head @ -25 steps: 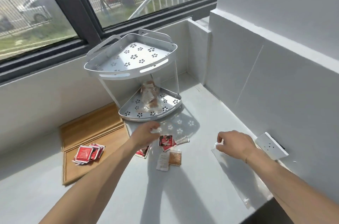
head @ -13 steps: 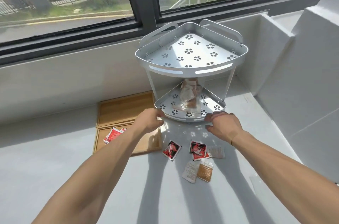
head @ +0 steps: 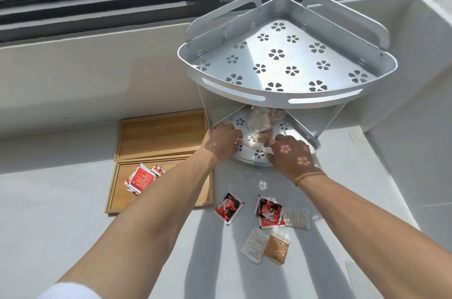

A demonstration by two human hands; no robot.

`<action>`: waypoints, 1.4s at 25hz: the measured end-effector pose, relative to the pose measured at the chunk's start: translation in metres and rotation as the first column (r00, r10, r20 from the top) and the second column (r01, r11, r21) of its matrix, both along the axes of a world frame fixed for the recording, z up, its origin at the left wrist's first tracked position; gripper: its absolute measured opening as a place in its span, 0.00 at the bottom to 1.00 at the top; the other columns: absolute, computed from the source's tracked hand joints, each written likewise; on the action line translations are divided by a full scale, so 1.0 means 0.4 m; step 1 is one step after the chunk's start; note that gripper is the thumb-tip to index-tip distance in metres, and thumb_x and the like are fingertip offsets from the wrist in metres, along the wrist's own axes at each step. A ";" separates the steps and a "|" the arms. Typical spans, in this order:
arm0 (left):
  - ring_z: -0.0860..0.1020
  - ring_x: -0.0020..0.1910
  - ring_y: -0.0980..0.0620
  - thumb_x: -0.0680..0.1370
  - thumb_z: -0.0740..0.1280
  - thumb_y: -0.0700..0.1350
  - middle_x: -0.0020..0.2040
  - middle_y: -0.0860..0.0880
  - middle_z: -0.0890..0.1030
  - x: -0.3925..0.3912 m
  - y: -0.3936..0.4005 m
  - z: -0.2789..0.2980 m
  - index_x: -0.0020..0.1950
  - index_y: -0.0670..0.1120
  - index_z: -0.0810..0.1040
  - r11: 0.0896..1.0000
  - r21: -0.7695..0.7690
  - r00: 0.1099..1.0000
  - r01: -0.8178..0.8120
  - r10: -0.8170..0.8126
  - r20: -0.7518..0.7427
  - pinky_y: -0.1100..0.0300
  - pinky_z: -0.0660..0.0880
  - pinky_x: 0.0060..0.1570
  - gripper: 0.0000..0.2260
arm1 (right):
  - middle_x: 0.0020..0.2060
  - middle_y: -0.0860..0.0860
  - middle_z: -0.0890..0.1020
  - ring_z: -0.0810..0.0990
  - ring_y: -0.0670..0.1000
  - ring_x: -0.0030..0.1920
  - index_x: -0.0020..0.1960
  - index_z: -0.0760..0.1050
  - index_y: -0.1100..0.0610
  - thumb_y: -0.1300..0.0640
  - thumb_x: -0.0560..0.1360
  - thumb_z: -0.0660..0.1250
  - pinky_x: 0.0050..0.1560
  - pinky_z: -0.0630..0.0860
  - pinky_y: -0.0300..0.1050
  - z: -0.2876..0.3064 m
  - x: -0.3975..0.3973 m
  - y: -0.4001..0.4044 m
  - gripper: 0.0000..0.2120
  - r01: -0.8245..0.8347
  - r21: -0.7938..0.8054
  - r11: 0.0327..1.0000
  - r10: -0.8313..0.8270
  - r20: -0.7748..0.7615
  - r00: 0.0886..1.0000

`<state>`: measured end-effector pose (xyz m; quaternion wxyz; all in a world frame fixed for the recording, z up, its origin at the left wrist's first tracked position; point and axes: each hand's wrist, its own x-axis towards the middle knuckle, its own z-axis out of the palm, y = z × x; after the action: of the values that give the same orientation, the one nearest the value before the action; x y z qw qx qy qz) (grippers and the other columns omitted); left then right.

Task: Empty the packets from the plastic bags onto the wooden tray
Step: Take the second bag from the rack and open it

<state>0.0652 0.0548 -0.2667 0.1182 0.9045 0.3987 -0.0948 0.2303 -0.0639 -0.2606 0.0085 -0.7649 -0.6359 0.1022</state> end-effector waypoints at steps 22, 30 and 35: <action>0.71 0.43 0.47 0.76 0.60 0.33 0.49 0.48 0.75 -0.007 -0.048 0.065 0.50 0.46 0.71 0.998 0.049 0.985 0.033 -0.041 0.170 0.54 0.69 0.38 0.09 | 0.57 0.54 0.80 0.76 0.57 0.60 0.63 0.74 0.59 0.59 0.77 0.64 0.61 0.73 0.53 0.061 0.007 -0.004 0.15 -0.026 0.080 0.996 0.021 0.067 0.998; 0.79 0.41 0.44 0.78 0.63 0.34 0.51 0.48 0.80 -0.078 -0.154 0.201 0.56 0.47 0.75 0.977 0.195 0.915 -0.090 0.004 0.404 0.50 0.80 0.36 0.10 | 0.45 0.52 0.85 0.80 0.55 0.46 0.52 0.80 0.48 0.53 0.80 0.63 0.47 0.79 0.47 0.219 -0.031 -0.085 0.07 0.121 0.243 0.962 -0.104 -0.084 0.991; 0.76 0.51 0.46 0.79 0.64 0.36 0.54 0.49 0.77 -0.152 -0.230 0.277 0.58 0.51 0.73 0.951 0.273 0.891 -0.147 0.007 0.453 0.48 0.78 0.38 0.12 | 0.47 0.48 0.87 0.81 0.54 0.51 0.53 0.82 0.49 0.52 0.79 0.65 0.48 0.79 0.51 0.295 -0.089 -0.157 0.07 0.151 0.342 0.927 -0.068 -0.243 0.968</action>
<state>0.0043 -0.0370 -0.1560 0.0715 0.8925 0.4065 0.1819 0.1949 -0.1267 -0.1425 0.2257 -0.7684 -0.5946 0.0709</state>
